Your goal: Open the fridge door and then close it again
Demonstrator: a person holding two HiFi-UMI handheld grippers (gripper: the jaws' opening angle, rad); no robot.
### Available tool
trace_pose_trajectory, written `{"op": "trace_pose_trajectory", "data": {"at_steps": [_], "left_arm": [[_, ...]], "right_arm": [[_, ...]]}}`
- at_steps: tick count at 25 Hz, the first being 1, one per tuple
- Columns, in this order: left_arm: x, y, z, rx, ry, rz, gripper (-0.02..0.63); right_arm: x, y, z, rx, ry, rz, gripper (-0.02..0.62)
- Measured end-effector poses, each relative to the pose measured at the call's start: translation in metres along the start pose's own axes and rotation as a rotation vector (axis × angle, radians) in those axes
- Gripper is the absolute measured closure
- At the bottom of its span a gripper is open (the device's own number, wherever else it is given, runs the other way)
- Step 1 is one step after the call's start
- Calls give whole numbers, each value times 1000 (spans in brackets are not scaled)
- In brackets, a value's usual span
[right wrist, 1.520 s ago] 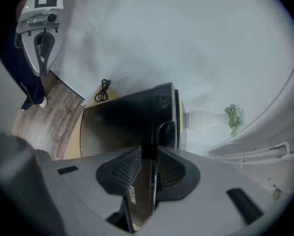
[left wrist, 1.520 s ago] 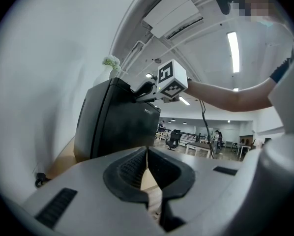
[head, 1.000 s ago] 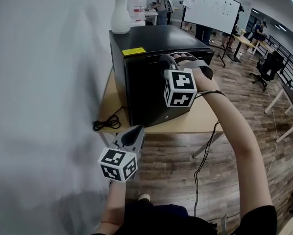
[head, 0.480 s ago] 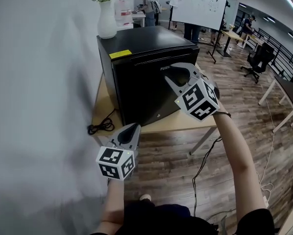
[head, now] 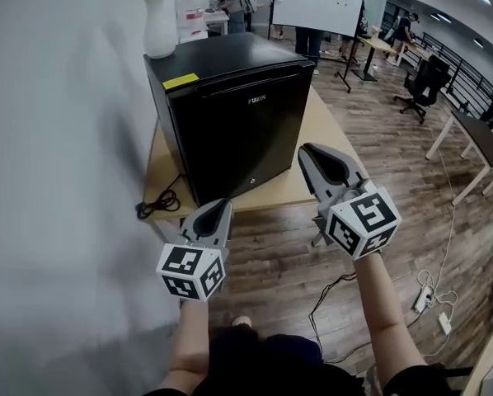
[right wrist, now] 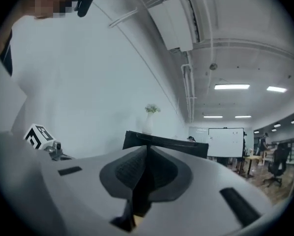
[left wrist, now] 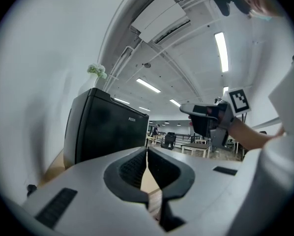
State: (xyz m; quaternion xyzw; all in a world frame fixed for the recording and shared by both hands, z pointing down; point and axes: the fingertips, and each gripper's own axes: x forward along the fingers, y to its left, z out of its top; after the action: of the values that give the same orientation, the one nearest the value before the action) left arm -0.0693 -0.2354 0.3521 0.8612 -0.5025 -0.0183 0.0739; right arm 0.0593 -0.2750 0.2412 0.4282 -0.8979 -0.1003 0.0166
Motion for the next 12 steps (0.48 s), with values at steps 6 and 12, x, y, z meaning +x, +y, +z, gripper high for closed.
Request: {"op": "trace_pose_trajectory", "data": {"at_steps": [6,12], "left_arm": [[-7,-17,-10,6,-4,-15,597],[-14,-17,-24,-10,2,3,598]], "right_arm": [[-53,13,-57,231,-22,-80,601],[-74,28,-108,294,48,-164,604]]}}
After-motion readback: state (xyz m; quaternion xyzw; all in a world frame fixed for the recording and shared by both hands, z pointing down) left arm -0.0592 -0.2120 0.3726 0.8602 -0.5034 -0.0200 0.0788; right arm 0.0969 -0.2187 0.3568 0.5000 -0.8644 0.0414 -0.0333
